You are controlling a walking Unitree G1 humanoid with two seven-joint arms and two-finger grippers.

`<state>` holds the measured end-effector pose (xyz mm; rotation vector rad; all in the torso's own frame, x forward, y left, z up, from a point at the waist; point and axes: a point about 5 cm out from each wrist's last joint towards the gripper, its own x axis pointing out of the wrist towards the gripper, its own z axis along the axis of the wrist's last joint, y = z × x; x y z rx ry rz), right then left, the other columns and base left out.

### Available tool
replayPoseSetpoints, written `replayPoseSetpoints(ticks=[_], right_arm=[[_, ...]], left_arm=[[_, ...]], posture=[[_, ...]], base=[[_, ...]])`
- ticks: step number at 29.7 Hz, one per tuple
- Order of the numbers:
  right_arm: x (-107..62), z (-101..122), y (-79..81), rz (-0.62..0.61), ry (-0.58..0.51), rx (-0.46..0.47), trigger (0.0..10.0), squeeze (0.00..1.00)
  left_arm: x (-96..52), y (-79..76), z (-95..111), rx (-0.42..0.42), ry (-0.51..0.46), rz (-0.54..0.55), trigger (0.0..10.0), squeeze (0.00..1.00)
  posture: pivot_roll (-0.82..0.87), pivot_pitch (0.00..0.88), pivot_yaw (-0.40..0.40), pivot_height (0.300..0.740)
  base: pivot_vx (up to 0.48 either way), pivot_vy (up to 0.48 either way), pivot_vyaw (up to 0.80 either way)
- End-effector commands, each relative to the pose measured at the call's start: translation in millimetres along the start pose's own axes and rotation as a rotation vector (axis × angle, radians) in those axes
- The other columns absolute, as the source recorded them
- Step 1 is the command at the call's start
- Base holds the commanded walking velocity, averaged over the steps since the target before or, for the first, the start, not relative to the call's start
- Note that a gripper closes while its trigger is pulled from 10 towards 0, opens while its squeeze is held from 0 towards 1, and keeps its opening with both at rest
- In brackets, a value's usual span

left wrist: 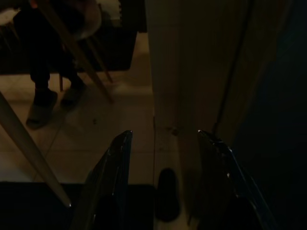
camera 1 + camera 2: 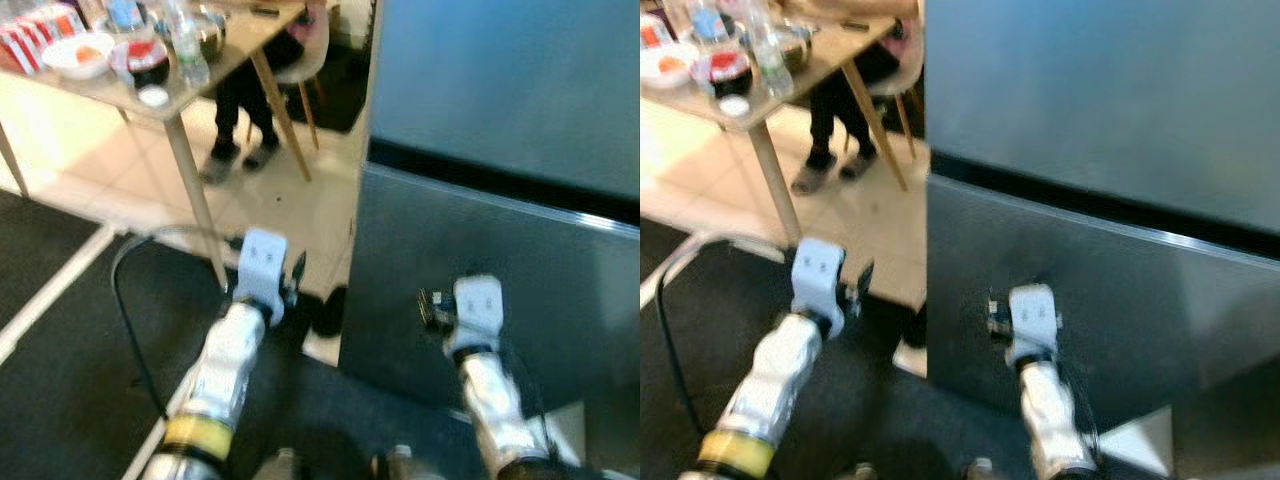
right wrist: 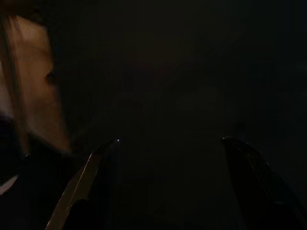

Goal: Restocking fridge

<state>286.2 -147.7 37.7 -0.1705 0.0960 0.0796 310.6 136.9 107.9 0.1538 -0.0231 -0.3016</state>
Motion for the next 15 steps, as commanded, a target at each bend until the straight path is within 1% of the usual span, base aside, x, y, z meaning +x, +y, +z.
replayPoseSetpoints(ticks=[1, 3, 4, 6, 8, 9, 10, 11, 12, 13, 14, 15], right_arm=[[-11.9, -22.1, -1.8, 0.008, 0.097, -0.031, 10.0, 0.00], [-19.7, -36.0, -2.4, 0.022, 0.159, -0.063, 10.0, 0.00], [-19.7, -36.0, -2.4, 0.022, 0.159, -0.063, 10.0, 0.00], [-29.0, -51.2, -1.4, 0.053, 0.230, -0.092, 10.0, 0.00], [-42.7, -68.8, -0.7, 0.085, 0.305, -0.128, 10.0, 0.00], [-49.9, -77.3, -1.8, 0.091, 0.345, -0.139, 10.0, 0.00], [-49.9, -77.3, -1.8, 0.091, 0.345, -0.139, 10.0, 0.00], [-54.9, -83.0, -3.0, 0.092, 0.373, -0.142, 10.0, 0.00], [-60.3, -89.3, -5.4, 0.082, 0.408, -0.139, 10.0, 0.00], [-60.3, -89.3, -5.4, 0.082, 0.408, -0.139, 10.0, 0.00], [-64.7, -94.3, -7.5, 0.072, 0.436, -0.138, 10.0, 0.00], [-64.7, -94.3, -7.5, 0.072, 0.436, -0.138, 10.0, 0.00]], left_arm=[[-5.2, -1.1, -8.1, -0.007, 0.030, 0.000, 10.0, 0.00], [-6.6, -1.4, -10.7, -0.005, 0.039, -0.001, 10.0, 0.00], [-6.6, -1.4, -10.7, -0.005, 0.039, -0.001, 10.0, 0.00], [-9.2, -1.6, -17.0, -0.004, 0.062, -0.004, 10.0, 0.00], [-17.7, -1.1, -37.2, -0.007, 0.139, -0.007, 10.0, 0.00], [-26.1, 0.8, -54.4, -0.022, 0.207, 0.003, 10.0, 0.00], [-26.1, 0.8, -54.4, -0.022, 0.207, 0.003, 10.0, 0.00], [-33.7, 2.4, -67.9, -0.037, 0.263, 0.016, 10.0, 0.00], [-44.6, 5.0, -84.6, -0.047, 0.334, 0.036, 10.0, 0.00], [-44.6, 5.0, -84.6, -0.047, 0.334, 0.036, 10.0, 0.00], [-55.3, 7.4, -98.7, -0.054, 0.397, 0.054, 10.0, 0.00], [-55.3, 7.4, -98.7, -0.054, 0.397, 0.054, 10.0, 0.00]], posture=[[-0.07, 0.161, 0.000, 0.727], [-0.07, 0.160, 0.000, 0.727], [-0.07, 0.160, 0.000, 0.727], [-0.07, 0.160, 0.000, 0.727], [-0.07, 0.160, 0.003, 0.727], [-0.07, 0.160, 0.006, 0.727], [-0.07, 0.160, 0.006, 0.727], [-0.07, 0.160, 0.006, 0.727], [-0.07, 0.160, 0.007, 0.727], [-0.07, 0.160, 0.007, 0.727], [-0.07, 0.160, 0.007, 0.727], [-0.07, 0.160, 0.007, 0.727]], base=[[0.000, 0.000, 0.00], [0.000, 0.000, 0.00], [0.000, 0.000, 0.00], [0.000, 0.000, 0.00], [0.000, 0.000, 0.00], [0.000, 0.000, 0.00], [0.000, 0.000, 0.00], [0.000, 0.000, 0.00], [0.000, 0.000, 0.00], [0.000, 0.000, 0.00], [0.000, 0.000, 0.00], [0.000, 0.000, 0.00]])
